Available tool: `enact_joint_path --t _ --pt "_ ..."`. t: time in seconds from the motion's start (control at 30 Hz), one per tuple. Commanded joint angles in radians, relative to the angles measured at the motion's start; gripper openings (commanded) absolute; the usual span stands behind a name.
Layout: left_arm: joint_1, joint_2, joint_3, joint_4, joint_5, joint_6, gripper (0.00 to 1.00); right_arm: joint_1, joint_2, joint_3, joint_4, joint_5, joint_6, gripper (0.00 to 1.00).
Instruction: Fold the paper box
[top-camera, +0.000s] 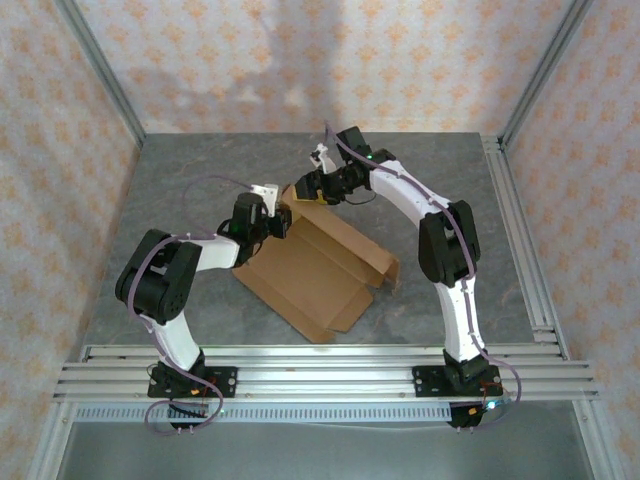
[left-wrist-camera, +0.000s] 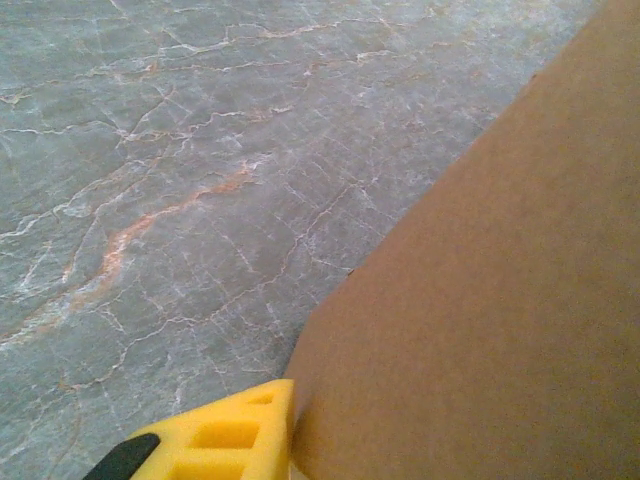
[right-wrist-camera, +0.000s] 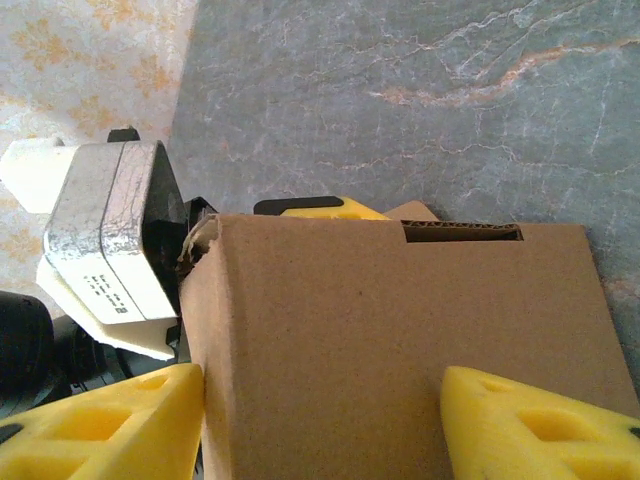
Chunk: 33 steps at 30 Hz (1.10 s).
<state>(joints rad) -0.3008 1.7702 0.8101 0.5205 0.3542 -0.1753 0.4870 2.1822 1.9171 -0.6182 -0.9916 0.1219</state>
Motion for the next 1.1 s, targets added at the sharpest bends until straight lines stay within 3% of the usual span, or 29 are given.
enact_joint_path --t 0.0,0.13,0.2,0.4,0.57,0.73,1.07 --pt "-0.006 0.007 0.056 0.014 0.057 0.021 0.16 0.001 0.021 0.017 -0.064 0.019 -0.015 0.63" --pt "-0.01 0.005 0.064 -0.004 0.06 0.035 0.02 -0.002 0.021 0.027 -0.066 0.042 -0.006 0.63" --pt "-0.011 0.003 0.062 -0.025 0.051 0.053 0.0 -0.009 0.017 0.03 -0.058 0.065 0.009 0.64" --pt "-0.02 -0.036 0.032 -0.067 -0.018 0.082 0.0 -0.018 0.017 0.074 -0.072 0.137 0.007 0.68" --pt "-0.074 -0.105 -0.004 -0.133 -0.183 0.131 0.0 -0.006 0.065 0.158 -0.097 0.082 -0.002 0.74" --pt "-0.087 -0.154 -0.071 -0.109 -0.272 0.078 0.0 0.001 0.085 0.162 -0.054 0.044 0.029 0.75" --pt "-0.11 -0.175 -0.114 -0.129 -0.337 -0.028 0.0 0.014 0.104 0.102 -0.07 -0.014 -0.019 0.72"
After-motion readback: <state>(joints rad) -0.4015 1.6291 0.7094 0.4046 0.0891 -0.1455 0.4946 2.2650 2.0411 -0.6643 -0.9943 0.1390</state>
